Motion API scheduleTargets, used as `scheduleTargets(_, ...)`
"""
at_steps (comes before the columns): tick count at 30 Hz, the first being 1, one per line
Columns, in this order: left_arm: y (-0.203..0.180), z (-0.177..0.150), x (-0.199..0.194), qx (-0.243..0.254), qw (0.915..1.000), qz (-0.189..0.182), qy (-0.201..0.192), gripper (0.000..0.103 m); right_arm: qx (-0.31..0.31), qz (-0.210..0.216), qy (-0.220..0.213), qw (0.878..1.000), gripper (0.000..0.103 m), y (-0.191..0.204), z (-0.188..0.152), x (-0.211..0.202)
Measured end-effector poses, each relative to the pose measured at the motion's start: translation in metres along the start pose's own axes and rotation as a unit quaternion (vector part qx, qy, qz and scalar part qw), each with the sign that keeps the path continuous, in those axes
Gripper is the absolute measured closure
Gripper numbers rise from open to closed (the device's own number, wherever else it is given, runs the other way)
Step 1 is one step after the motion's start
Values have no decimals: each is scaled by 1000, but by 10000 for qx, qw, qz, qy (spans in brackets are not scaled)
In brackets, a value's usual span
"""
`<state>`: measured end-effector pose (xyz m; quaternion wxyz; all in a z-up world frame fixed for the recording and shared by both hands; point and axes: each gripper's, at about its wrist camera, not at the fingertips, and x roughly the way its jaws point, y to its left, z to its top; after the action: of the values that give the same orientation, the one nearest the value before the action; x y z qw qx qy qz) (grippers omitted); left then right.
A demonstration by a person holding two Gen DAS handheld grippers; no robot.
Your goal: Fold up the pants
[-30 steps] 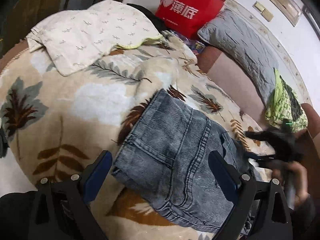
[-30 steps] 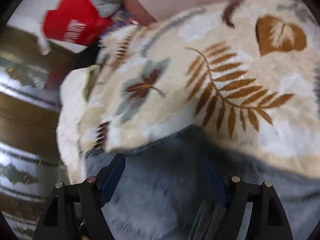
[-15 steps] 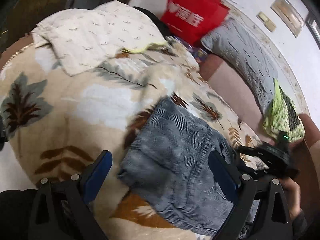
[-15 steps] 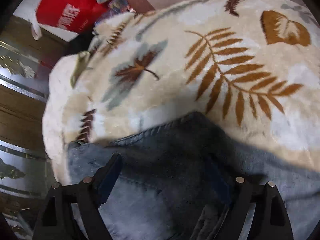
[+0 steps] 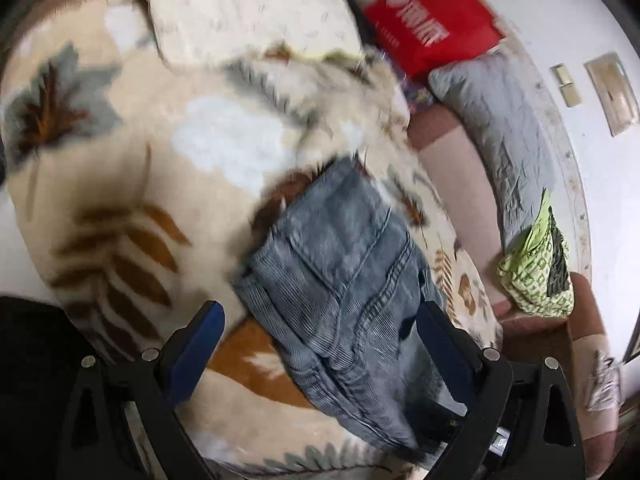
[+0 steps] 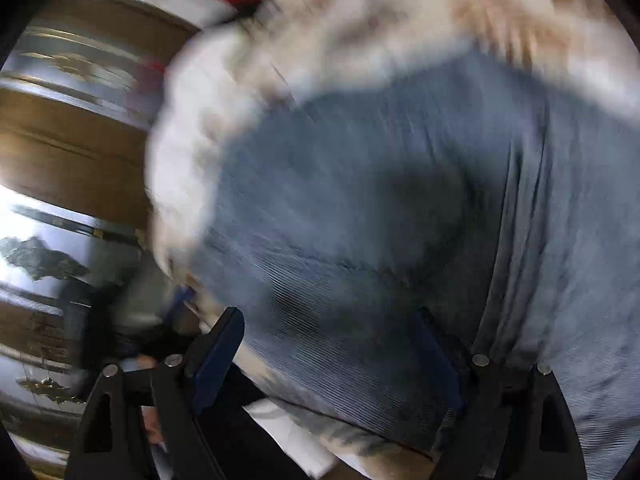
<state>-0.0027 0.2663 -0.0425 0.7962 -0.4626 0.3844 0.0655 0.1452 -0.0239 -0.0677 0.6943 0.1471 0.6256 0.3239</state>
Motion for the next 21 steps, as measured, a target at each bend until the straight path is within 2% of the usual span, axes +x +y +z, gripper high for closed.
scheduleTargets(1,0,0,5,-52,10000,0,63,6,-7,15,-198,9998,16,2,-3,-4)
scheduleTargets(4,0,-1,19,-218,9994,-31,261,7,-110,213,-215,9995,16,11,-9,-17)
scheduleTargets(5,0,-2,22,-255,9992,-74,308,7,-122,146,-279,9994,16,11,-11,-21)
scheduleTargets(7,-1,-2,27,-308,9990,-61,320,7,-91,75,-321,9994,16,6,-15,-22)
scheduleTargets(10,-3,0,29,-383,9990,-27,236,9,108,249,-314,9991,16,-5,-19,-15)
scheduleTargets(11,-5,1,29,-343,9992,34,201,23,89,248,-329,9991,16,-4,-20,-16)
scheduleTargets(12,-8,3,31,-222,9995,94,212,53,90,230,-308,9992,16,-2,-21,-17)
scheduleTargets(14,-15,5,35,111,9987,441,229,76,182,361,-344,9986,16,1,-17,-28)
scheduleTargets(17,-11,7,36,78,9985,494,203,87,266,954,-532,9937,16,6,-9,-39)
scheduleTargets(19,-14,7,36,183,9980,577,161,91,405,689,-428,9959,16,-1,-5,-24)
scheduleTargets(20,-18,6,35,252,9979,584,138,93,547,516,-129,9971,16,-10,-4,-3)
scheduleTargets(21,-21,7,33,311,9977,597,81,93,504,495,-182,9973,16,-11,-4,-1)
